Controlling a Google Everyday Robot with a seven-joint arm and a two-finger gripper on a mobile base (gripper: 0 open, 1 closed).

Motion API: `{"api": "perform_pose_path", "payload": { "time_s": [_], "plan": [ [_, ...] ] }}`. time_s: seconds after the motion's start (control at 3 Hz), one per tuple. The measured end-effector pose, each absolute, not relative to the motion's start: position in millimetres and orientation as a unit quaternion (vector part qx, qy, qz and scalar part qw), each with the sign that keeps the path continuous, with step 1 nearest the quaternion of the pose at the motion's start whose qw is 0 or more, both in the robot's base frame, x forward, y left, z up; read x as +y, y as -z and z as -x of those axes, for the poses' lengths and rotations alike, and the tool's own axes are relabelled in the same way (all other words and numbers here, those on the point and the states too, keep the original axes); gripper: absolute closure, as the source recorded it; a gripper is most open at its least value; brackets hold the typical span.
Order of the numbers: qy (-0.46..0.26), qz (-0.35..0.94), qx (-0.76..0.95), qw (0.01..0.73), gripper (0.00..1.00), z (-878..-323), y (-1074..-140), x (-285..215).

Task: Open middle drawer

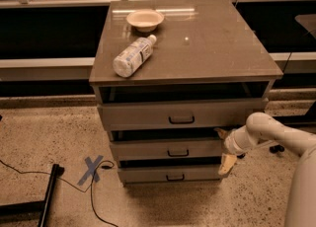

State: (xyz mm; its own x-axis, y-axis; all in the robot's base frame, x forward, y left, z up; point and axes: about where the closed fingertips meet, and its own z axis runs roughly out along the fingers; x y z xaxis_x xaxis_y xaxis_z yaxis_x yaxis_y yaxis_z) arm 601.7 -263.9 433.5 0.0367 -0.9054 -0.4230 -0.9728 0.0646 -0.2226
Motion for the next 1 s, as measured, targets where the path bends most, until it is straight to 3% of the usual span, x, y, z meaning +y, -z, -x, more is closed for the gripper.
{"api": "perform_pose_path", "payload": {
  "time_s": [0.67, 1.0],
  "plan": [
    [-0.086, 0.681, 0.694, 0.22, 0.32, -609, -407, -264],
    [-0.088, 0.694, 0.681, 0.218, 0.31, -589, -418, -259]
  ]
}}
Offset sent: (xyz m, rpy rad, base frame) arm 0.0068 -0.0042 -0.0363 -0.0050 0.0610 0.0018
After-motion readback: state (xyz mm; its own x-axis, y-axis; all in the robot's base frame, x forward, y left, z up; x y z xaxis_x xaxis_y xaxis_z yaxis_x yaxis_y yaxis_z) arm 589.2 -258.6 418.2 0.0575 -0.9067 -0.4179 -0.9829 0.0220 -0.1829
